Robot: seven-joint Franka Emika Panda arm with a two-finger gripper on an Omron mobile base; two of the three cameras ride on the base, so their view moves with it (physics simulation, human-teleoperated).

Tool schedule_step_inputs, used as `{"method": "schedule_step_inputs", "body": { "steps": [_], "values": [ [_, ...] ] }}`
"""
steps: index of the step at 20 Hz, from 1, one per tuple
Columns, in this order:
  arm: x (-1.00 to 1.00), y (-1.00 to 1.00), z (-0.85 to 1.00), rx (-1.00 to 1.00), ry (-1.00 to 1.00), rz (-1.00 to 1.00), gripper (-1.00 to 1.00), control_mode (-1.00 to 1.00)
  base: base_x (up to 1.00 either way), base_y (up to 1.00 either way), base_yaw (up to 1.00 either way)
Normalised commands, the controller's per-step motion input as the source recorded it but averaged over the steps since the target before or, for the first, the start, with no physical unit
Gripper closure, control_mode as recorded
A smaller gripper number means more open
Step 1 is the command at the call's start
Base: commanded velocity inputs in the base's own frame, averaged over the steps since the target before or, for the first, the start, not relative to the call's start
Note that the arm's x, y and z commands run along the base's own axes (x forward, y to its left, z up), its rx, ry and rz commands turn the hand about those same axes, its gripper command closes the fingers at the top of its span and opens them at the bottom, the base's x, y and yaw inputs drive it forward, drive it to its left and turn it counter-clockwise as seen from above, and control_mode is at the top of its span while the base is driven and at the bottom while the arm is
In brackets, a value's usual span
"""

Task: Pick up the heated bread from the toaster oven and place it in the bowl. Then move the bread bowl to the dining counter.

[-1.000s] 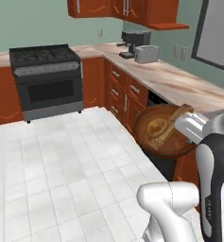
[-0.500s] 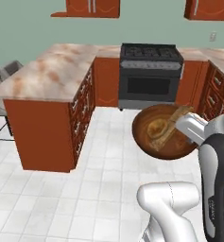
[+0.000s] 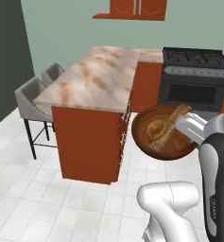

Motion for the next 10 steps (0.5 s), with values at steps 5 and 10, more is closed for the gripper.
{"method": "schedule_step_inputs", "body": {
  "steps": [5, 10],
  "values": [
    [0.0, 0.0, 0.0, 0.0, 0.0, 0.0, 1.0, 1.0, 1.0, 1.0, -0.13],
    [0.0, 0.0, 0.0, 0.0, 0.0, 0.0, 1.0, 1.0, 1.0, 1.0, -0.27]
  ]
}}
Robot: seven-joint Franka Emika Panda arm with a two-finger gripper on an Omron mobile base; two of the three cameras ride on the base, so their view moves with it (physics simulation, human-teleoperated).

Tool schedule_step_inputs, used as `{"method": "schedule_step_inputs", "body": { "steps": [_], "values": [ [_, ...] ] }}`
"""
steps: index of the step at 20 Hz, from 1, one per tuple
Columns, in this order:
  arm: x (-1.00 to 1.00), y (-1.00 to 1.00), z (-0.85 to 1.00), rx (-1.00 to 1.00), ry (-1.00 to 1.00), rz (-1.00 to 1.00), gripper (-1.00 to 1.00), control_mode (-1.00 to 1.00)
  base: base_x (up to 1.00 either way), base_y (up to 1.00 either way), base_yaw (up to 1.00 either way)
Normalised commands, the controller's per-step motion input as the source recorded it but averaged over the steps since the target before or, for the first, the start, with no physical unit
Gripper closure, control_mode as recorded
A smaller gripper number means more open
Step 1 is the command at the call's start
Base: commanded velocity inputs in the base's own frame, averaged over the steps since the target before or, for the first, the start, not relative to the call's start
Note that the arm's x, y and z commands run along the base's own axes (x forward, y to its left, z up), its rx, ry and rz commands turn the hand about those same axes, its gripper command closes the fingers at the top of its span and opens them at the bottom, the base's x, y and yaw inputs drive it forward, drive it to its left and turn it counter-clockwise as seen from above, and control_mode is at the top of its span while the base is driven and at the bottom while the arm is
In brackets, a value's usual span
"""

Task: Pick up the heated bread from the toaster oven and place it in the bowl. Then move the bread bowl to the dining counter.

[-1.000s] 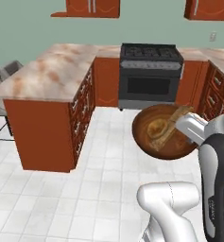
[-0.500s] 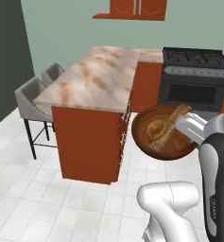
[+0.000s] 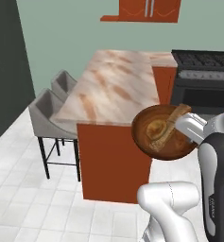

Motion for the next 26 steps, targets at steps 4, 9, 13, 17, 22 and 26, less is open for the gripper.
{"method": "schedule_step_inputs", "body": {
  "steps": [4, 9, 13, 17, 22, 26],
  "values": [
    [0.0, 0.0, 0.0, 0.0, 0.0, 0.0, 1.0, 1.0, 1.0, 1.0, -0.31],
    [0.0, 0.0, 0.0, 0.0, 0.0, 0.0, 1.0, 1.0, 1.0, 0.93, -0.33],
    [0.0, 0.0, 0.0, 0.0, 0.0, 0.0, 1.0, 1.0, 0.85, 0.45, -0.2],
    [0.0, 0.0, 0.0, 0.0, 0.0, 0.0, 1.0, 1.0, 0.67, -0.04, -0.04],
    [0.66, -0.19, 0.0, 0.0, 0.07, -0.01, 1.0, -1.0, 0.12, -0.05, 0.0],
    [1.0, 0.0, -0.08, 0.02, 0.33, -0.12, 1.0, -1.0, 0.0, 0.0, 0.0]
  ]
}}
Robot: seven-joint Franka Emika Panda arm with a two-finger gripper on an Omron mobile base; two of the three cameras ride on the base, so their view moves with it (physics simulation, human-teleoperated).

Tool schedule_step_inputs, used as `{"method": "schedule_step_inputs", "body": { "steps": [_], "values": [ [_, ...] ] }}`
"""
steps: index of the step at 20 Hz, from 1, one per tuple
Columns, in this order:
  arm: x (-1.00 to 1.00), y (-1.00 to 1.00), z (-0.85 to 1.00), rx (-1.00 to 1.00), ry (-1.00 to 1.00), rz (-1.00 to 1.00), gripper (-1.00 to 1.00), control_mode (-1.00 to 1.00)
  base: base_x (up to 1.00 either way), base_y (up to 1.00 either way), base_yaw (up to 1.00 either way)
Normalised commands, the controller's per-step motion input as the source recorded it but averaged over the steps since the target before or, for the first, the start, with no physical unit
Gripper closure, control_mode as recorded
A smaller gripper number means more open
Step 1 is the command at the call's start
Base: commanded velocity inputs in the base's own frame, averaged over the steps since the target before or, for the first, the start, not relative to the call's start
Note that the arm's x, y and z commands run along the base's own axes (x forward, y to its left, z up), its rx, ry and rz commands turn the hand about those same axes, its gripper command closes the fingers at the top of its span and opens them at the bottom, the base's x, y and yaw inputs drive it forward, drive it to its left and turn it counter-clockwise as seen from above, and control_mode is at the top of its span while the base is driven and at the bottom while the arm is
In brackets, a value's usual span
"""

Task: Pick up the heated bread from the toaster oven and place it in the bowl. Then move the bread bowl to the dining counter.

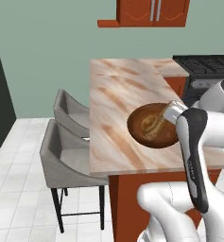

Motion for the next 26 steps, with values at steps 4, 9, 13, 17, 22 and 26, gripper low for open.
{"method": "schedule_step_inputs", "body": {
  "steps": [4, 9, 13, 17, 22, 26],
  "values": [
    [1.0, 0.0, -0.43, 0.16, 0.25, -0.11, 1.0, -1.0, 0.0, 0.0, 0.0],
    [1.0, 0.0, -0.79, 0.03, 0.04, -0.06, 1.0, -1.0, 0.0, 0.0, 0.0],
    [1.0, 0.0, -0.9, 0.0, 0.0, -0.07, 1.0, -1.0, 0.0, 0.0, 0.0],
    [1.0, 0.0, -0.76, 0.0, 0.0, -0.08, 1.0, -1.0, 0.0, 0.0, 0.0],
    [1.0, 0.0, -0.68, 0.0, -0.01, -0.1, 1.0, -1.0, 0.0, 0.0, 0.0],
    [1.0, 0.0, -0.52, 0.0, 0.0, -0.07, 1.0, -1.0, 0.0, 0.0, 0.0]
  ]
}}
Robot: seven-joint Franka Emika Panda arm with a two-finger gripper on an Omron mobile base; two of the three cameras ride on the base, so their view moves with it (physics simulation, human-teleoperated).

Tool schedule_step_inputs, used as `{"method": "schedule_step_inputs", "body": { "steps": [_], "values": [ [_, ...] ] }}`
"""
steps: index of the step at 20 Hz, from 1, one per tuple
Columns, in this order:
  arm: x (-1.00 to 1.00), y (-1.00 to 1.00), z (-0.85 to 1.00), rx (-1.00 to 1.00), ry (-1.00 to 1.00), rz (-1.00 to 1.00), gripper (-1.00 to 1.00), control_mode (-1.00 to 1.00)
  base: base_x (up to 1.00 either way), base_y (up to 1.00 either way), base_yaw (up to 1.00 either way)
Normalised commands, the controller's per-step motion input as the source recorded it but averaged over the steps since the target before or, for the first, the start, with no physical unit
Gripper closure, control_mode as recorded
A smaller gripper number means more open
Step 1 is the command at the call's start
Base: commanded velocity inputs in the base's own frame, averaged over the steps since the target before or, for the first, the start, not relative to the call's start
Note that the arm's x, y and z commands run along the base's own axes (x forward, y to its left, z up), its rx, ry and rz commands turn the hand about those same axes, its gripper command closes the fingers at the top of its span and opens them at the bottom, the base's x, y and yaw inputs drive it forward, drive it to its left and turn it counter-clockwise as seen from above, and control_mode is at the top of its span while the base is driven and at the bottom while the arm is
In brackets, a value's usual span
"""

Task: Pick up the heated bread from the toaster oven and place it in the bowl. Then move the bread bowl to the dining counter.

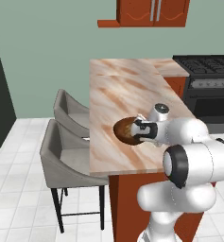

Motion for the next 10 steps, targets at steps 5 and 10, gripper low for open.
{"method": "schedule_step_inputs", "body": {
  "steps": [5, 10],
  "values": [
    [0.74, -0.01, -0.17, 0.0, 0.0, -0.03, 1.0, -1.0, 0.0, 0.0, 0.0],
    [0.14, 0.01, 0.03, 0.0, 0.0, -0.03, -1.0, -1.0, 0.0, 0.0, 0.0]
  ]
}}
